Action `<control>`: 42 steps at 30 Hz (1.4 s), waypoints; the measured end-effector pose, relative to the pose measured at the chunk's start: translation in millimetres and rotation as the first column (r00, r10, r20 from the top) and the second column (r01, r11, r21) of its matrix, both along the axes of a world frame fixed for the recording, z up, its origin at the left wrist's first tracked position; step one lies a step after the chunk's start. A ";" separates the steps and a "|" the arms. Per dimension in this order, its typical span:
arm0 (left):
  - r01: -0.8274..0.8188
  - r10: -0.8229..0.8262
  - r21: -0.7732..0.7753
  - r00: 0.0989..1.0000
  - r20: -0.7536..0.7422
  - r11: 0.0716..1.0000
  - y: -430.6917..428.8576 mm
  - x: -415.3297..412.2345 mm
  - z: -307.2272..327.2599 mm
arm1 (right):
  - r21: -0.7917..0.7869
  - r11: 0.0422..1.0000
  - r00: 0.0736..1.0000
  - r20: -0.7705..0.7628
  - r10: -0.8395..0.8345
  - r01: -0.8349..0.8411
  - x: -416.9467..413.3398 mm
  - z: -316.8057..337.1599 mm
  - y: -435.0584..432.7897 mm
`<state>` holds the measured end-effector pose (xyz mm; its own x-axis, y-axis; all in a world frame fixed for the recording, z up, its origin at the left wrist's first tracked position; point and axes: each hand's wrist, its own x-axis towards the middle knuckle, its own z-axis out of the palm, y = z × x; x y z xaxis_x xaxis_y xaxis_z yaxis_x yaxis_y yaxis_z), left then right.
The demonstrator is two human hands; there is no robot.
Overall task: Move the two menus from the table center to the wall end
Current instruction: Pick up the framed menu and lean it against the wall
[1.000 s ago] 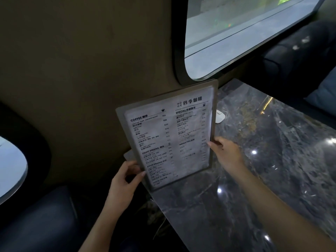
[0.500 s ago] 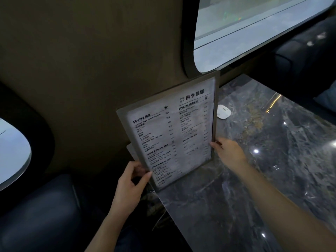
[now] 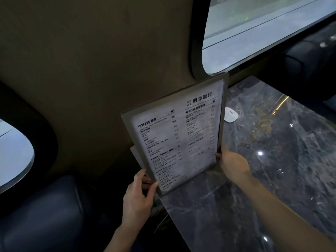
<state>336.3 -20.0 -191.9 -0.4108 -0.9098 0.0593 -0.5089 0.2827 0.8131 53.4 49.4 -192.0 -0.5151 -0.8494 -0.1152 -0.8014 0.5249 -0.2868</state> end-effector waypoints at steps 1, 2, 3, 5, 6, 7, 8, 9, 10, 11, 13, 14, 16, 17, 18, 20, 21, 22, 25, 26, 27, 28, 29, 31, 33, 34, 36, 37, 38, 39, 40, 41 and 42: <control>0.003 -0.003 -0.001 1.000 0.002 1.000 -0.8 -0.3 0.0 | -0.001 1.000 1.000 0.000 0.000 0.000 -0.1 1.0 -2.3; 0.004 -0.004 0.000 1.000 0.001 1.000 -2.2 -0.4 0.7 | -0.003 1.000 1.000 -0.007 0.001 -0.001 -0.1 1.9 -5.2; 0.004 -0.004 0.004 1.000 0.000 1.000 -3.5 -1.0 1.7 | -0.002 1.000 1.000 -0.017 0.002 -0.002 0.1 2.8 -7.9; 0.003 -0.003 0.006 1.000 0.007 1.000 -7.7 -2.1 2.9 | 0.011 1.000 0.999 -0.035 0.004 -0.003 0.9 4.1 -13.7; -0.001 0.001 0.003 1.000 0.014 1.000 -10.7 -2.3 3.5 | 0.020 1.000 0.999 -0.035 0.003 -0.002 1.1 4.4 -16.7; -0.010 0.010 0.004 1.000 0.019 1.000 -14.5 -2.3 4.3 | 0.032 0.999 1.000 -0.027 0.002 -0.002 1.3 4.6 -20.2; -0.023 0.023 0.010 0.999 0.024 1.000 -19.5 -1.8 5.2 | 0.043 0.999 1.000 -0.010 0.003 -0.002 1.2 4.6 -24.1; -0.034 0.033 0.020 0.999 0.027 0.999 -25.3 -0.8 5.5 | 0.052 0.999 1.000 0.012 0.006 -0.006 1.2 4.5 -28.6; -0.040 0.039 0.028 0.999 0.026 0.999 -31.9 0.3 5.8 | 0.060 0.998 0.999 0.034 0.012 -0.014 1.1 4.1 -33.3; -0.043 0.043 0.034 0.999 0.025 0.998 -38.8 1.6 6.3 | 0.069 0.997 0.998 0.052 0.020 -0.024 1.4 3.4 -38.7; -0.061 0.060 0.042 0.998 0.026 0.997 -52.6 3.5 6.9 | 0.082 0.996 0.997 0.059 0.040 -0.045 3.2 2.4 -49.7; -0.080 0.079 0.046 0.996 0.029 0.996 -59.6 4.5 6.4 | 0.075 0.996 0.998 0.042 0.049 -0.052 5.1 1.6 -55.1; -0.122 0.121 0.051 0.992 0.035 0.991 -72.0 6.0 3.9 | 0.028 0.998 0.998 -0.032 0.060 -0.059 9.7 -1.7 -65.1; -0.137 0.135 0.047 0.990 0.041 0.989 -77.0 6.6 2.4 | 0.009 0.998 0.995 -0.073 0.060 -0.059 11.8 -3.7 -69.7; -0.147 0.145 0.044 0.988 0.049 0.988 -81.0 6.8 1.2 | 0.011 0.998 0.992 -0.107 0.063 -0.062 13.1 -5.4 -74.2; -0.163 0.159 0.051 0.985 0.064 0.985 -87.5 6.1 0.2 | 0.043 0.997 0.990 -0.123 0.068 -0.063 12.8 -6.6 -83.4; -0.176 0.172 0.058 0.983 0.071 0.983 -90.7 5.3 -0.2 | 0.042 0.997 0.993 -0.098 0.069 -0.065 11.3 -6.9 -88.2; -0.193 0.189 0.063 0.979 0.076 0.979 -93.9 4.0 -0.8 | 0.035 0.997 0.996 -0.064 0.068 -0.066 9.5 -6.9 -93.0; -0.229 0.222 0.082 0.971 0.087 0.970 -100.1 0.5 -1.6 | 0.032 0.997 0.998 -0.008 0.069 -0.069 6.8 -4.9 -106.6; -0.230 0.223 0.088 0.971 0.089 0.969 -100.0 -0.7 -1.6 | 0.028 0.997 0.998 0.003 0.065 -0.065 6.2 -4.4 -110.0; -0.232 0.224 0.086 0.971 0.088 0.969 -99.3 -1.9 -1.8 | 0.017 0.998 0.998 0.007 0.063 -0.063 5.8 -4.2 -112.6; -0.237 0.230 0.077 0.969 0.087 0.969 -98.1 -2.9 -2.1 | 0.004 0.998 0.998 0.006 0.063 -0.063 5.2 -4.3 -114.5; -0.245 0.239 0.063 0.967 0.089 0.967 -96.8 -4.1 -2.2 | -0.007 0.998 0.998 0.003 0.064 -0.064 4.7 -4.4 -115.6; -0.262 0.257 0.043 0.962 0.094 0.964 -95.2 -6.5 -2.6 | -0.022 0.997 0.997 0.000 0.071 -0.071 3.3 -4.5 -117.0; -0.267 0.263 0.041 0.960 0.096 0.963 -94.7 -8.5 -2.4 | -0.038 0.996 0.997 0.003 0.078 -0.078 2.2 -4.3 -117.4; -0.267 0.262 0.041 0.960 0.098 0.963 -94.5 -9.2 -1.7 | -0.045 0.996 0.997 0.005 0.078 -0.078 1.6 -4.2 -117.4; -0.267 0.262 0.042 0.959 0.105 0.963 -93.8 -10.0 0.4 | -0.050 0.996 0.997 0.012 0.073 -0.072 0.4 -4.1 -116.8; -0.269 0.263 0.042 0.959 0.108 0.962 -93.5 -10.2 1.3 | -0.045 0.997 0.997 0.016 0.070 -0.069 0.3 -4.1 -116.2; -0.272 0.266 0.042 0.958 0.106 0.961 -93.0 -10.5 2.1 | -0.039 0.997 0.998 0.020 0.066 -0.065 0.6 -3.8 -115.3; -0.275 0.270 0.041 0.958 0.101 0.961 -92.7 -10.7 2.8 | -0.038 0.998 0.998 0.029 0.060 -0.059 1.4 -3.4 -114.1; -0.277 0.272 0.041 0.957 0.097 0.960 -92.1 -10.7 3.1 | -0.043 0.998 0.998 0.040 0.054 -0.053 2.5 -2.6 -112.2; -0.276 0.272 0.042 0.958 0.093 0.960 -91.5 -10.9 3.6 | -0.050 0.998 0.997 0.050 0.050 -0.047 4.0 -1.4 -109.5; -0.271 0.266 0.045 0.959 0.093 0.961 -90.9 -11.2 4.3 | -0.054 0.997 0.998 0.046 0.048 -0.045 5.4 -0.3 -105.8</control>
